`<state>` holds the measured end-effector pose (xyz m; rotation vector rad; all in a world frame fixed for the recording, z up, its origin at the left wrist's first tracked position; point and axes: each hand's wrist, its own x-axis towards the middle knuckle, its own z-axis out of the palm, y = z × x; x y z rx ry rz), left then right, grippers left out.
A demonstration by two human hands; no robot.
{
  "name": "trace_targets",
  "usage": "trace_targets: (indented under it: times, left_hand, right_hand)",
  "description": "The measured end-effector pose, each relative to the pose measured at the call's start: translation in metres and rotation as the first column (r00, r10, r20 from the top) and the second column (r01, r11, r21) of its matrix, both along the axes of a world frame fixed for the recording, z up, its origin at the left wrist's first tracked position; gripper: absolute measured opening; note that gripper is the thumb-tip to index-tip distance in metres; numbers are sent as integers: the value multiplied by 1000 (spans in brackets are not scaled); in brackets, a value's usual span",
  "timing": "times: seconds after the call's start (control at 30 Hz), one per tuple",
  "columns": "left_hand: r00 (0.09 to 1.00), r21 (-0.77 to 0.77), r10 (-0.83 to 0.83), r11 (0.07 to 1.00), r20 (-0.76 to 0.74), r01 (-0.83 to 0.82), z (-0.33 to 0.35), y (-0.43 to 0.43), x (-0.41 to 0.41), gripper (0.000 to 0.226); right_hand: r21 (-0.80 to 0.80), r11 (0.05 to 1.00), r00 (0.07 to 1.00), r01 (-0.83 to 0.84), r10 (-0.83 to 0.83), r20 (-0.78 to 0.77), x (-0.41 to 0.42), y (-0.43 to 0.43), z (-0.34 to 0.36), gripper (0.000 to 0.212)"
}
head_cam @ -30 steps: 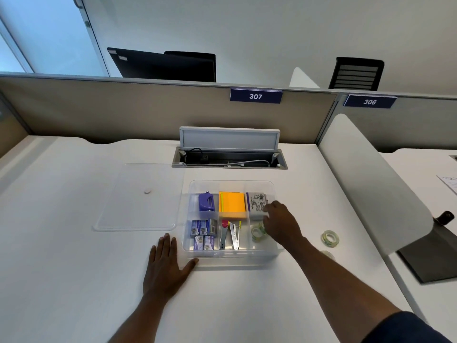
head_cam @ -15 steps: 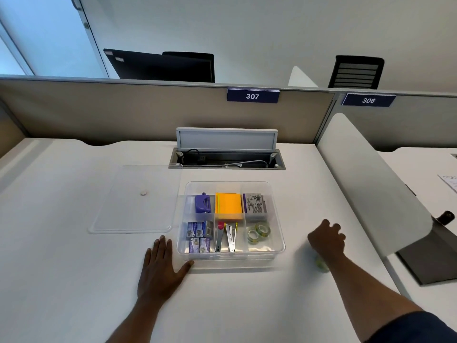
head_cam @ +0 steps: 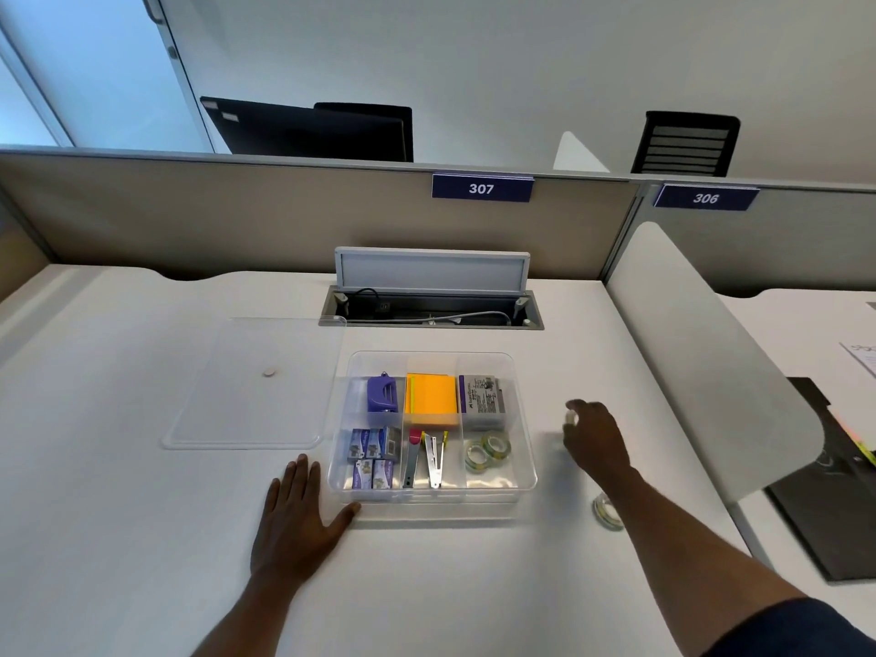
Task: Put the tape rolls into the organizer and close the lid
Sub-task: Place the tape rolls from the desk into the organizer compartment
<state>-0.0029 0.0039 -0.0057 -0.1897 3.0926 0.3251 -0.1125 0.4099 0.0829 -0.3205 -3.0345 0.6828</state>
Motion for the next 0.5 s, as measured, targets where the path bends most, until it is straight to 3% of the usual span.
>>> trace_targets:
  times: [0.2, 0.5]
  left_hand:
    - [1000, -2, 1, 1000, 6, -1, 0, 0, 0, 99]
    - [1000, -6, -7, 1000, -2, 7, 3, -1, 1, 100]
  right_hand:
    - [-51, 953, 947, -299, 289, -142, -15, -34, 18, 36]
    - [-36, 840, 841, -542, 541, -32, 5, -69, 13, 38]
